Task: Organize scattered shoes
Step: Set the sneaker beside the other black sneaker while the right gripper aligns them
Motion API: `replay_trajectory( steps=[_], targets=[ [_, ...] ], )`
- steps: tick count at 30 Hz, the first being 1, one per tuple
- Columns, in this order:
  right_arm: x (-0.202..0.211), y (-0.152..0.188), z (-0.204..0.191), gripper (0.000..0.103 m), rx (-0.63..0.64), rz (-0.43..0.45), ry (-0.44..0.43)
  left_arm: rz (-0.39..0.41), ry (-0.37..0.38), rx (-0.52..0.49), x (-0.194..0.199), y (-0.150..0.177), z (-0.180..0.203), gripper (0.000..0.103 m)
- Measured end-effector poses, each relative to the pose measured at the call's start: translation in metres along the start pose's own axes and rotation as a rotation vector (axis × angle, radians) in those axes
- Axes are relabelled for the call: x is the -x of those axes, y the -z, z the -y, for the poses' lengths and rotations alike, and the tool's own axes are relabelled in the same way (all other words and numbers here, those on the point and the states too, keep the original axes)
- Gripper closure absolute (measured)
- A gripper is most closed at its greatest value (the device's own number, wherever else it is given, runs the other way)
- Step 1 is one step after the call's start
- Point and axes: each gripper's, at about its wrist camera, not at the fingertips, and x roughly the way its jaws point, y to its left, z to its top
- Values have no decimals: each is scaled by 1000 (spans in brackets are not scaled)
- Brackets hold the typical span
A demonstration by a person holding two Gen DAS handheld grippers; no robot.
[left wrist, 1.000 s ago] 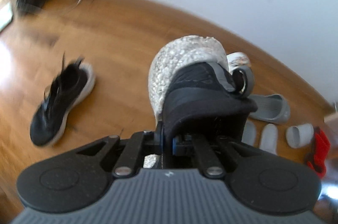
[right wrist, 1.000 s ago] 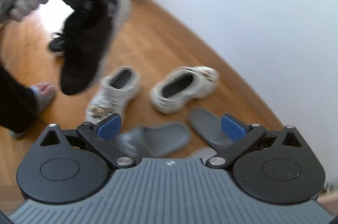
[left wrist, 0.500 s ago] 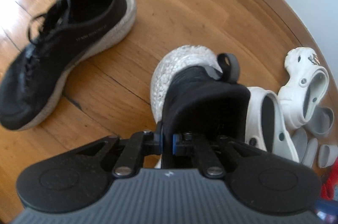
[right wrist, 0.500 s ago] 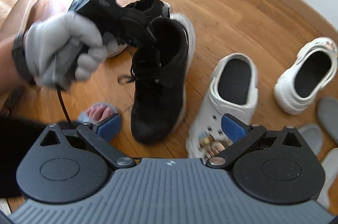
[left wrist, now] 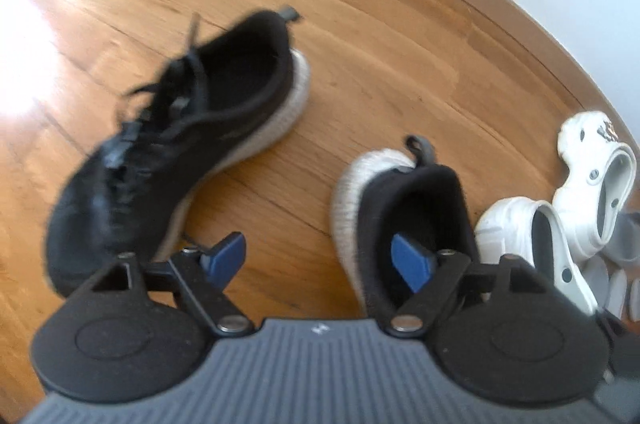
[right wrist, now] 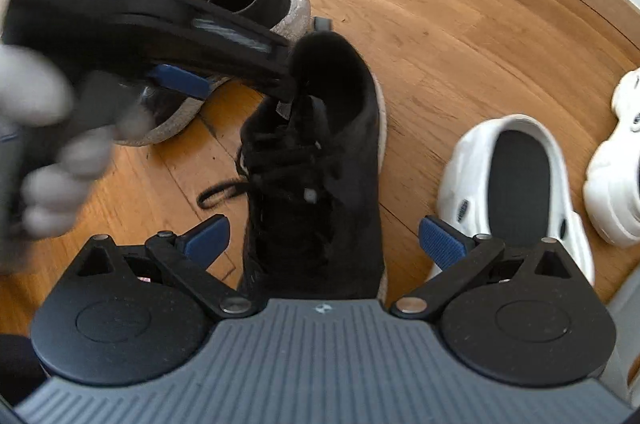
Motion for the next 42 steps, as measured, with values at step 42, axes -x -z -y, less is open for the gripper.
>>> replay_trajectory(
  steps=[42],
  targets=[
    [-45,-57,-19,28,-432,-50,-41,228,-308,380,32,43,-174,19]
  ],
)
